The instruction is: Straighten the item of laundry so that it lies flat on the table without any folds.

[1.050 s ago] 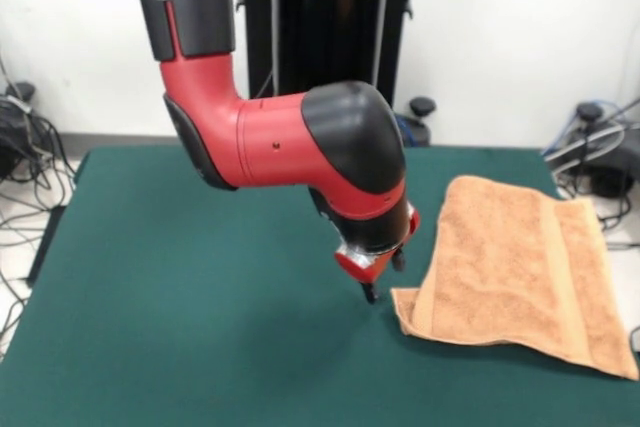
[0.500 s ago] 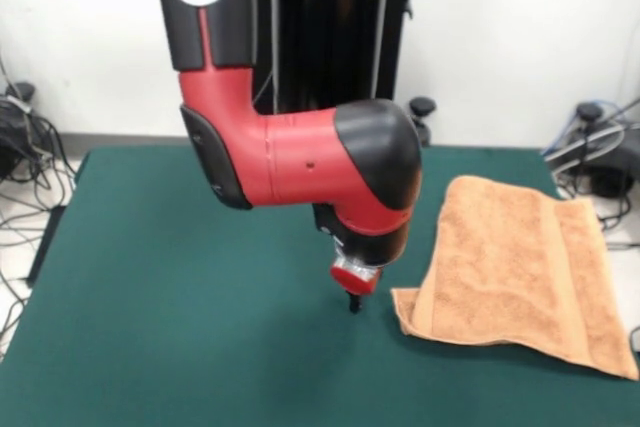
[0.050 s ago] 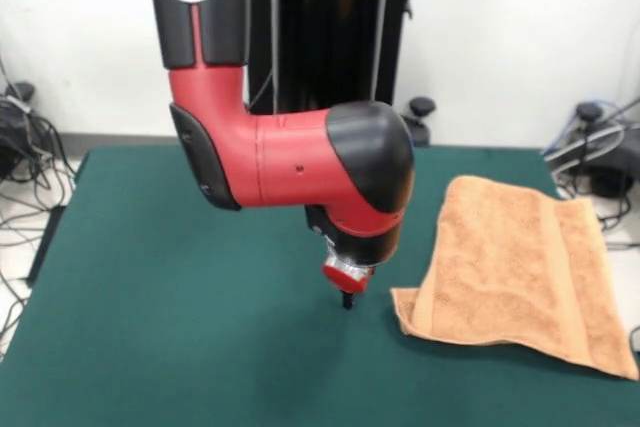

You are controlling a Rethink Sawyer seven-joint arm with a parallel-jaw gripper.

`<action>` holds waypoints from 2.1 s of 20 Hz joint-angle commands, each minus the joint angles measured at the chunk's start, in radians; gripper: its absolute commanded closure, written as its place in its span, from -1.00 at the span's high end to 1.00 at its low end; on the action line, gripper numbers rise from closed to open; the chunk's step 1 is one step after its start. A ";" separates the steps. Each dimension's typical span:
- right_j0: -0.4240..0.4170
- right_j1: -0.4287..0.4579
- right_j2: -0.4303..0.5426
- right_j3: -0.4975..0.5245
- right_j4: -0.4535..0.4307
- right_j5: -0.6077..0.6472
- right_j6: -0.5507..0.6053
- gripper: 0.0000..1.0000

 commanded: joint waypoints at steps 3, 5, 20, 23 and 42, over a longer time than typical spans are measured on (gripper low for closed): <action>-0.014 0.019 0.020 0.138 0.147 -0.035 0.318 1.00; -0.023 0.016 0.023 0.162 0.177 -0.027 0.310 1.00; 0.058 0.124 -0.069 0.056 0.367 -0.236 0.505 1.00; 0.074 0.161 -0.145 -0.018 0.441 -0.267 0.590 1.00; 0.001 0.115 -0.189 -0.103 0.394 -0.148 0.487 1.00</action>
